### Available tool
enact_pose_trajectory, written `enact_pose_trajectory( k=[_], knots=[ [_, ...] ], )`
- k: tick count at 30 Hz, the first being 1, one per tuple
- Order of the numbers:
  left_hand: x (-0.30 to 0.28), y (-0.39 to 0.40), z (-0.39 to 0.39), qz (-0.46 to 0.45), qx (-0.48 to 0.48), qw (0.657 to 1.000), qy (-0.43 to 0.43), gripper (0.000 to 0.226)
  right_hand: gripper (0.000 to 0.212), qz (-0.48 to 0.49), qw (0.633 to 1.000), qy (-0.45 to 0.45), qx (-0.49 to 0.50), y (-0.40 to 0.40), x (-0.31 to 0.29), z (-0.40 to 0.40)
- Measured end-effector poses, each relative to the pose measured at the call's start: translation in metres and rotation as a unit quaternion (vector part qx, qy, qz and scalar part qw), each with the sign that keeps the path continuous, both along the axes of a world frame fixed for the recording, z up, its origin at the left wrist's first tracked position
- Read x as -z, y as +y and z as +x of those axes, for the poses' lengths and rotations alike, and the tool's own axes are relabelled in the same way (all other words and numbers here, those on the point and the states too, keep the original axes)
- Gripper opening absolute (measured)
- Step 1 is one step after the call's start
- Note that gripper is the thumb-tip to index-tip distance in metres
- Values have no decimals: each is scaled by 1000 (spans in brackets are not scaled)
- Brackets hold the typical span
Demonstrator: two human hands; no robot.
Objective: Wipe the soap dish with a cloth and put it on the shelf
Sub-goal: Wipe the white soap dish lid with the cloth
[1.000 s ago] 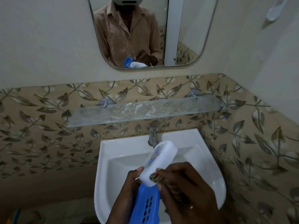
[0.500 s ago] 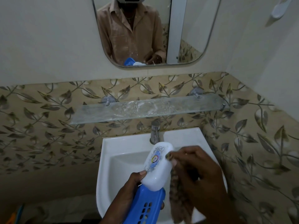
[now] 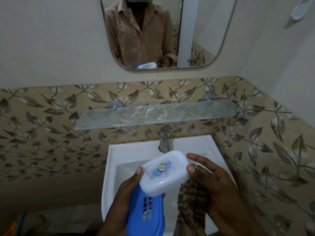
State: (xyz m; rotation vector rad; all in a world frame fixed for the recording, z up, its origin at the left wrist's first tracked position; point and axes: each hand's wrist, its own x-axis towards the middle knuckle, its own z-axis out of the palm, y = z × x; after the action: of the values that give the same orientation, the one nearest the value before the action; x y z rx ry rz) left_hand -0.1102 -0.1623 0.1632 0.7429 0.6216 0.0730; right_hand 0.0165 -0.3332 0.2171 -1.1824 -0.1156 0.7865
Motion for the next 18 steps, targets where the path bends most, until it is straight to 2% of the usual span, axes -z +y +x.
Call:
enact_pose_trajectory(
  k=[2, 3, 6, 9, 11, 14, 18],
  knots=[
    [-4, -3, 4, -32, -32, 999, -1, 66, 66, -21, 997, -56, 47, 8, 9, -15],
    [-4, -4, 5, -30, -45, 999, 6, 70, 65, -39, 993, -90, 63, 11, 12, -24],
    [-4, -7, 9, -1, -60, 998, 22, 82, 27, -69, 979, -181, 70, 14, 18, -47],
    [-5, -5, 10, -76, -63, 995, 2, 46, 25, -71, 964, -245, 72, 9, 21, -55],
    [-6, -4, 12, -75, -88, 993, 1, 33, 19, -72, 930, -347, 102, 4, 19, -53],
    [-7, -7, 12, -64, -91, 994, 4, 33, 23, -104, 861, -488, 102, 4, 13, -54],
    [-12, -11, 13, -25, -60, 998, 8, 30, 20, -119, 838, -522, 104, 7, 15, -32]
  ],
)
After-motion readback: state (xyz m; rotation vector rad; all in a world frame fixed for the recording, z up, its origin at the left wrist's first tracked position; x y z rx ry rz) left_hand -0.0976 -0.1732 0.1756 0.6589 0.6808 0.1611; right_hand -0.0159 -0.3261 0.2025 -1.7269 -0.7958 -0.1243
